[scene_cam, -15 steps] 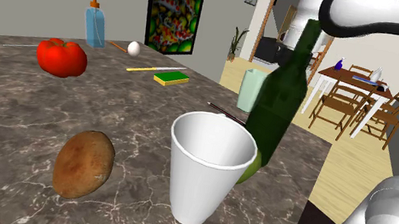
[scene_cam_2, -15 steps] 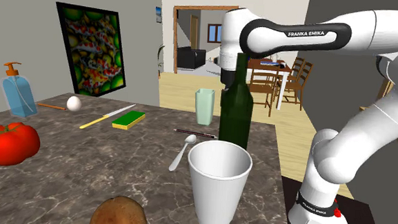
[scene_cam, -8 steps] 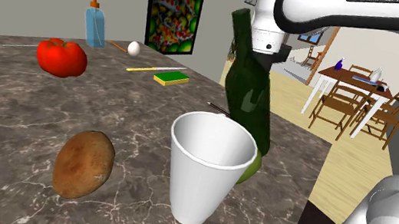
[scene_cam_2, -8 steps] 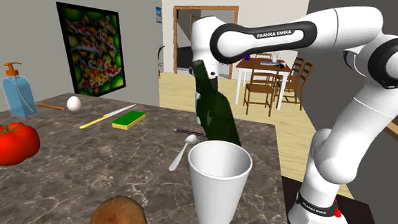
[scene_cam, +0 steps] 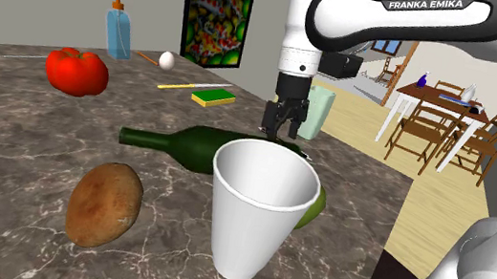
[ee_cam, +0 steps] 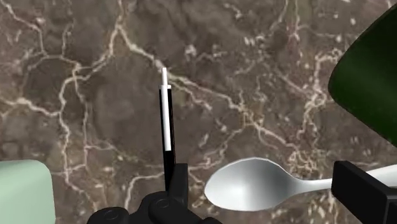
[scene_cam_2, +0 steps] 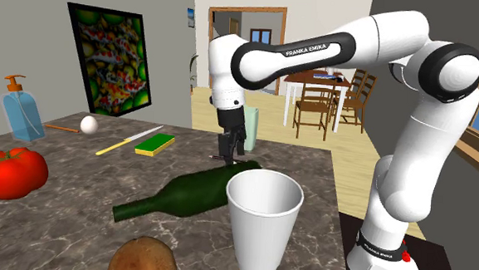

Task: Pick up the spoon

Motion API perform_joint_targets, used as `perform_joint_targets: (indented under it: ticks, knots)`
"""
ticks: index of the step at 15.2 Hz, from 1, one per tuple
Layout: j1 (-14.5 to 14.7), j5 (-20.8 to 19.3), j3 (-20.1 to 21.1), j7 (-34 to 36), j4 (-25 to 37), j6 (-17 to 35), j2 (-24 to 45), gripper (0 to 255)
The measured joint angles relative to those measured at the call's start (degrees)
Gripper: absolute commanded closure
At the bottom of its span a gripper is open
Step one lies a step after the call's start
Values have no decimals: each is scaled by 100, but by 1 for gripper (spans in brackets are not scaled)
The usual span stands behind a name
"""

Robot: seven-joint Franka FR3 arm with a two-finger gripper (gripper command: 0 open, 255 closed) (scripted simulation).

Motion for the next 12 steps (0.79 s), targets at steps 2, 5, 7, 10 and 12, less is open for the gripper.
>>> perform_joint_targets:
  ticks: [2,5,7,10,12]
  knots:
    - [6,5,8,-2,-132,141,10,0]
    - [9,10,14,-12,-302,311,12,255]
    - [10,11,16,-10,-321,332,12,255]
    - [11,11,16,-9,-328,339,14,255]
    - [11,10,17,-9,-328,340,15,255]
